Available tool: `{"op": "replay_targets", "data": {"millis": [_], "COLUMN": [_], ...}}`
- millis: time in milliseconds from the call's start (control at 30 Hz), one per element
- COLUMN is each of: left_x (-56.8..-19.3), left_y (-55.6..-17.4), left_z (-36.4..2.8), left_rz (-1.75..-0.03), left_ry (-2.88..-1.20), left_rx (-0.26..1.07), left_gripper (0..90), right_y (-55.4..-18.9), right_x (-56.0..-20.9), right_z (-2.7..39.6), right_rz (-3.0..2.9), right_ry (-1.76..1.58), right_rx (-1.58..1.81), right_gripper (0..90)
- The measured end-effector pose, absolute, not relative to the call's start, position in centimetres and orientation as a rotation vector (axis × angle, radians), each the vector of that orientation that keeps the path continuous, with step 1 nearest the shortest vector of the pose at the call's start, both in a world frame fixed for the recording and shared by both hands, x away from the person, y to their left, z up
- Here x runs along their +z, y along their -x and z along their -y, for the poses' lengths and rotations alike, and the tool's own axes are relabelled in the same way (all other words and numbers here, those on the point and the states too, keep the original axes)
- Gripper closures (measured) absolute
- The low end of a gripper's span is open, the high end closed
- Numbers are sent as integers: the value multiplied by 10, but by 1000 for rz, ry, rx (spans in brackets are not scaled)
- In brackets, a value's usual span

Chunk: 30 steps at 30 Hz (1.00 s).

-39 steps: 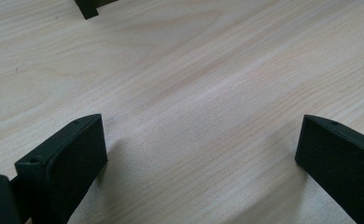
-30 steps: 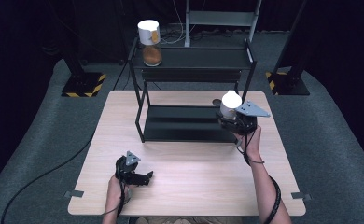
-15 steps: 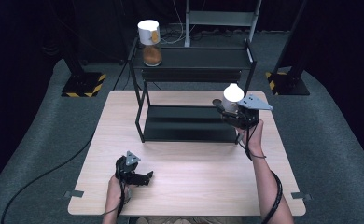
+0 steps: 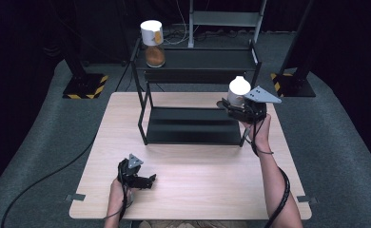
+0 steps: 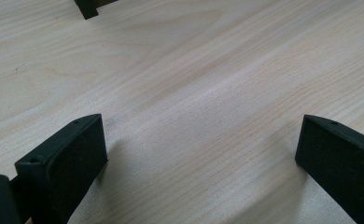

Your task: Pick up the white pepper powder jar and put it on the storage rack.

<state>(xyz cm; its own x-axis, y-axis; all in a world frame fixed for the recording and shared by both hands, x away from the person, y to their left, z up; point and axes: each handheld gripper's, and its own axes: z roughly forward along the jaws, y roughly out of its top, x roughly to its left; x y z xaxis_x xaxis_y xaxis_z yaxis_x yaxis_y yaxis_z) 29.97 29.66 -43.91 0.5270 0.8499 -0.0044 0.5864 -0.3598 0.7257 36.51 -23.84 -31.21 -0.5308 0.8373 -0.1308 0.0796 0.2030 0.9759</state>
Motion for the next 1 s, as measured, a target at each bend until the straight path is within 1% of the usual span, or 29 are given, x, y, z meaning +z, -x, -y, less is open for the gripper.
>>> {"op": "replay_targets", "data": {"millis": [1000], "left_x": [-439], "left_y": [-300], "left_z": [-297], "left_rz": [-1162], "left_ry": [-2082], "left_rx": [493], "left_gripper": [13], "right_y": [-378], "right_x": [-261], "right_z": [249], "right_rz": [-1767], "right_ry": [-862], "right_rx": [1418], "right_gripper": [303]}}
